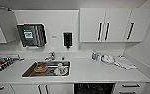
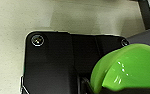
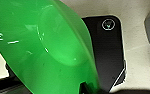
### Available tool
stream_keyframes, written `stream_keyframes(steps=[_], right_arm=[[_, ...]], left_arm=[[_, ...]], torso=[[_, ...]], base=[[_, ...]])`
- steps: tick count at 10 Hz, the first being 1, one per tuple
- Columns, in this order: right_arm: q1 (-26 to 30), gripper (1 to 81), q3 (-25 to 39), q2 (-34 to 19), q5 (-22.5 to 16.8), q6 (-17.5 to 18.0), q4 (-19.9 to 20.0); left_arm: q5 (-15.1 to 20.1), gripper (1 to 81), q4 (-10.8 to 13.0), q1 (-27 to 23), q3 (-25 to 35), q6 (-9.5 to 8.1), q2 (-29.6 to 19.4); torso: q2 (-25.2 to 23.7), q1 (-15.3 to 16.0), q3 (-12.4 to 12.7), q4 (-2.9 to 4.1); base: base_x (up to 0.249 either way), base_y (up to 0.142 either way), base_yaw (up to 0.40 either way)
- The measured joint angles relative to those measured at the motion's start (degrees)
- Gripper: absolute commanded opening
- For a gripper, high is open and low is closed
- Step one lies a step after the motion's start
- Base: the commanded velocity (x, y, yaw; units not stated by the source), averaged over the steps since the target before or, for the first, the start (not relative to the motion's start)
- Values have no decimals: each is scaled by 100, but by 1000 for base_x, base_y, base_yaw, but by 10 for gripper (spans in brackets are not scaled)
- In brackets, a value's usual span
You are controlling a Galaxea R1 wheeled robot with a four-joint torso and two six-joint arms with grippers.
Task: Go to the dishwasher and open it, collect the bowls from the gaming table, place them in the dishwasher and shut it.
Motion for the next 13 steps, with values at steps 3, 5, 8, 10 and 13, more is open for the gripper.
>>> stream_keyframes(steps=[3, 5, 8, 10, 13], right_arm=[[20, 10, 1, 0, -12, -9, -4], [45, 10, 9, 5, 0, -22, -2], [-18, 10, 59, -116, 38, -20, 5], [-18, 10, 315, -330, 93, -18, 13], [-13, 10, 1092, -830, 123, 0, 18]], left_arm=[[-4, 10, 0, -45, 2, 2, -2], [-30, 10, 0, -44, 2, 0, -2], [-1, 10, 0, 13, 134, 0, -80], [-105, 10, 0, -20, 597, -1, -336], [-190, 10, 0, -20, 1432, -4, -896]], torso=[[5, 7, 0, 0], [2, 7, 0, 0], [2, 0, 0, 0], [2, 0, 0, 0], [2, 0, 0, 0]], base=[[37, 0, 0], [0, 0, 0], [0, 0, 0], [0, 0, 0], [0, 0, 0]])
